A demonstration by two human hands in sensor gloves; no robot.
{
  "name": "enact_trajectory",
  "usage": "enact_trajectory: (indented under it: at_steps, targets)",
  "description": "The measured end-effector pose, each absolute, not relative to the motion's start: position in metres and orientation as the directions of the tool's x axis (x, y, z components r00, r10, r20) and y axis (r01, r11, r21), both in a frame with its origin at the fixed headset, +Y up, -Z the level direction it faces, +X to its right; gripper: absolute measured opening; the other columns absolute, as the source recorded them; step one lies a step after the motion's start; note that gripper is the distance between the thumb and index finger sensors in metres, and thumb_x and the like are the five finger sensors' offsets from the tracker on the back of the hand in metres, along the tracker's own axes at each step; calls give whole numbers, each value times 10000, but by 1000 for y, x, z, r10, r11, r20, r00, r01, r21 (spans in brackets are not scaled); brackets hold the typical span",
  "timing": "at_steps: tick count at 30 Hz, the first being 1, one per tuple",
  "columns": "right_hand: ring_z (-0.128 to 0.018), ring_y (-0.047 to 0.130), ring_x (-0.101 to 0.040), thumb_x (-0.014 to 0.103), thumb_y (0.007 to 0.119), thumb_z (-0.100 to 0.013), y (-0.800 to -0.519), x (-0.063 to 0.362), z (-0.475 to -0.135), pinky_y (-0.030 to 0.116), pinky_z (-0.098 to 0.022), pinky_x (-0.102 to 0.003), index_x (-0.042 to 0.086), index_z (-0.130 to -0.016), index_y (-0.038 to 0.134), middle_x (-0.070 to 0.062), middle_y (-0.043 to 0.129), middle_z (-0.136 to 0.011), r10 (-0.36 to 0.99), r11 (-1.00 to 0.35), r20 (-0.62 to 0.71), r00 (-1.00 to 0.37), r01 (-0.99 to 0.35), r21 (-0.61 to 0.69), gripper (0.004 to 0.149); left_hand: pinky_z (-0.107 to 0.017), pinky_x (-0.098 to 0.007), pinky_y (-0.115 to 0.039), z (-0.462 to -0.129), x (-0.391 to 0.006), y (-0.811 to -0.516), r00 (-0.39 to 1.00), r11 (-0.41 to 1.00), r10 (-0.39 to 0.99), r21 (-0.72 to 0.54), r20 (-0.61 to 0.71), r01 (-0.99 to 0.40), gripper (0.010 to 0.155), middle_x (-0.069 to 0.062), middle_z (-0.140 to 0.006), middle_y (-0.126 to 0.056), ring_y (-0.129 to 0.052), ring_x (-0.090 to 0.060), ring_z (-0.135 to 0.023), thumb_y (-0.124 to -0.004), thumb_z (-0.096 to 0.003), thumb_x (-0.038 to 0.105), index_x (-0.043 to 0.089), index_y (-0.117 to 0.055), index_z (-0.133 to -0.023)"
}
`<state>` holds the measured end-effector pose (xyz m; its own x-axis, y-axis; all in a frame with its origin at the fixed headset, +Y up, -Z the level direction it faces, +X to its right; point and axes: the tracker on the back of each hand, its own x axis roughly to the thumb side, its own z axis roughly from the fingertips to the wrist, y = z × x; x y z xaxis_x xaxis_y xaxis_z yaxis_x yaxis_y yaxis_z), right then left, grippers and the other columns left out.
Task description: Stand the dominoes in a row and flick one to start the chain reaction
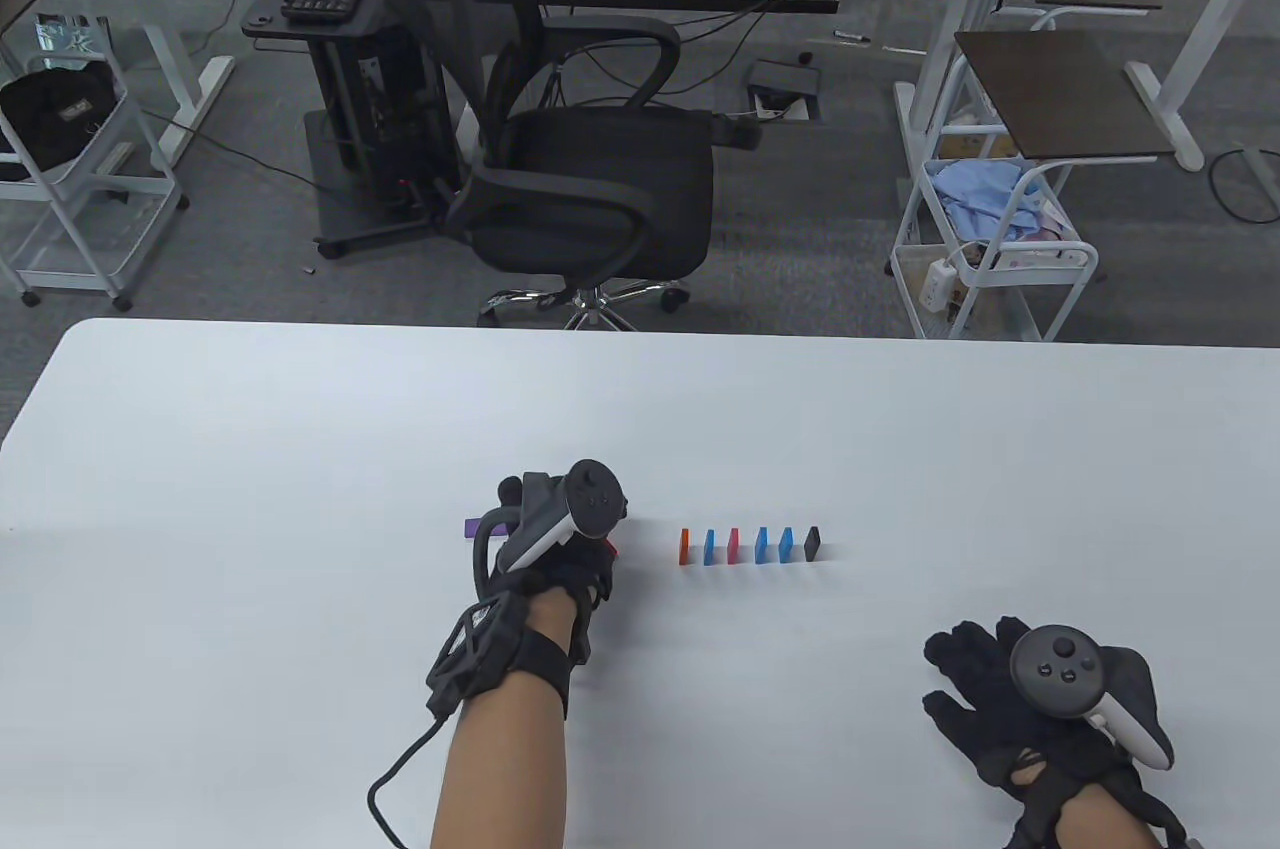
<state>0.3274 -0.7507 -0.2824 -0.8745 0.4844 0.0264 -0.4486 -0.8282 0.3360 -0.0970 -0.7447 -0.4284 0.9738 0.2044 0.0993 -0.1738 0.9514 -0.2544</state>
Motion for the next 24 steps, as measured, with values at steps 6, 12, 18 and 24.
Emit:
enact_trajectory:
  at_steps: [6,12,18,24]
  targets:
    - [-1003,26,-481,507,694,-537,-751,328,-283,76,-708,-673,254,-1039,447,-142,297,-1162,484,-828,26,-875,-448,337,614,-690,-708,-120,-436,-89,-753,986,961,109,-268,125,-72,617,59,-1101,-625,-360,-338,-1097,-901,-436,237,328,-598,-965]
    - [-1003,26,-481,506,694,-538,-751,328,-283,76,-708,-673,256,-1040,445,-143,297,-1162,484,-827,26,-875,-447,340,614,-692,-706,-108,-440,-75,-763,981,953,-34,-291,191,90,582,70,-1092,-642,-349,-331,-1103,-904,-436,216,335,-640,-940]
    - [-1003,27,-482,507,694,-537,-751,328,-283,76,-709,-673,255,-1039,447,-142,295,-1163,481,-828,26,-876,-444,342,614,-681,-711,-79,-442,-66,-767,965,944,-142,-264,220,199,560,63,-1061,-663,-398,-320,-1095,-906,-441,225,336,-649,-925]
    - [-1003,27,-481,507,695,-537,-751,329,-282,76,-709,-673,255,-1039,448,-143,297,-1163,482,-828,23,-876,-446,341,614,-688,-705,-97,-442,-57,-765,917,914,-276,-218,287,343,550,40,-956,-803,-517,-287,-1065,-914,-436,277,319,-659,-922]
